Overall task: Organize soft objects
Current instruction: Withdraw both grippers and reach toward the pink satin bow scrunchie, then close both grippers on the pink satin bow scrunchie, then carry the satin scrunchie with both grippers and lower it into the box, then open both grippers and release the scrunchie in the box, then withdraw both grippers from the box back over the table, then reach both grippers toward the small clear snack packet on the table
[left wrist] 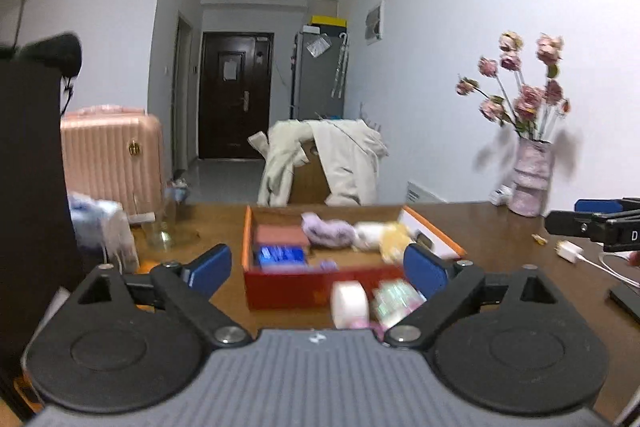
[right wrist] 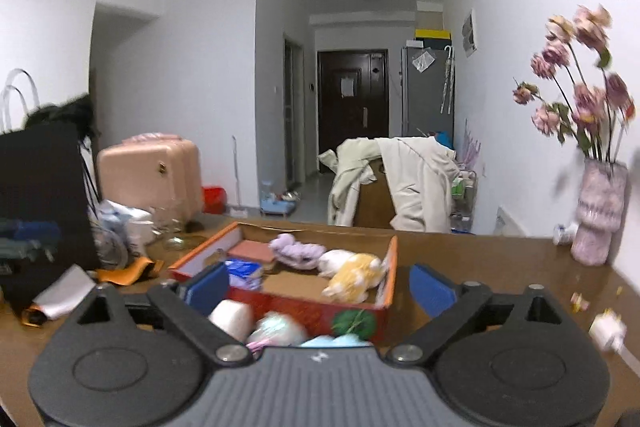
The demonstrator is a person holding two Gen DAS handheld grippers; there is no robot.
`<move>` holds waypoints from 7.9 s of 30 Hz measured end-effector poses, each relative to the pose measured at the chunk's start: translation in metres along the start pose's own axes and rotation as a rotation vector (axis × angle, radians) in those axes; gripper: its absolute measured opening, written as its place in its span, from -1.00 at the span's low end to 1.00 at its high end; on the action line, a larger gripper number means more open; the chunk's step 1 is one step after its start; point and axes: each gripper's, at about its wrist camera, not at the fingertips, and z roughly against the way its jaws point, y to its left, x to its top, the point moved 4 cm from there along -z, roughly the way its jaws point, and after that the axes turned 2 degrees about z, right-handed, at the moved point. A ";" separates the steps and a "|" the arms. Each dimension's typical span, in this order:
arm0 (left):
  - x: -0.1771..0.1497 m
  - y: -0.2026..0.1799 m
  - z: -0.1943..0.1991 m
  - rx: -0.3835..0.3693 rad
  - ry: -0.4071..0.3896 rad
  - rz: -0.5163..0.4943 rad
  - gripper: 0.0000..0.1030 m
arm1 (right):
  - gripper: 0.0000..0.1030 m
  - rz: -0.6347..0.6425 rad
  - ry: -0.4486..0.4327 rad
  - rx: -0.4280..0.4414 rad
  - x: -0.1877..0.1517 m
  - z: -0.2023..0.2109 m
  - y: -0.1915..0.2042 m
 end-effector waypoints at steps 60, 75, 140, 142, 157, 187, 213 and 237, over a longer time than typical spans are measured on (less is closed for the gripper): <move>-0.081 -0.003 -0.117 -0.266 0.357 0.165 -0.72 | -0.77 -0.142 0.277 0.144 -0.087 -0.110 0.034; -0.043 -0.026 -0.007 -0.287 0.171 0.091 -0.72 | -0.77 -0.089 0.107 0.132 -0.053 -0.002 0.065; 0.033 0.048 -0.302 -0.090 0.344 0.008 -0.09 | 0.29 -0.206 0.393 0.034 0.025 -0.318 -0.027; 0.040 0.048 -0.281 -0.077 0.319 -0.016 -0.04 | 0.33 -0.180 0.355 0.018 0.036 -0.294 -0.029; 0.063 0.028 -0.083 -0.008 0.045 -0.045 0.54 | 0.70 -0.022 0.026 0.001 0.071 -0.075 0.004; -0.083 -0.037 0.095 -0.004 0.034 -0.039 0.92 | 0.91 0.003 0.003 -0.027 -0.093 0.107 0.067; -0.078 -0.050 -0.057 -0.053 0.253 0.007 0.70 | 0.53 -0.100 0.214 -0.005 -0.096 -0.036 -0.005; -0.100 -0.087 -0.164 -0.262 0.438 0.103 -0.15 | -0.52 -0.202 0.371 0.093 -0.118 -0.141 -0.037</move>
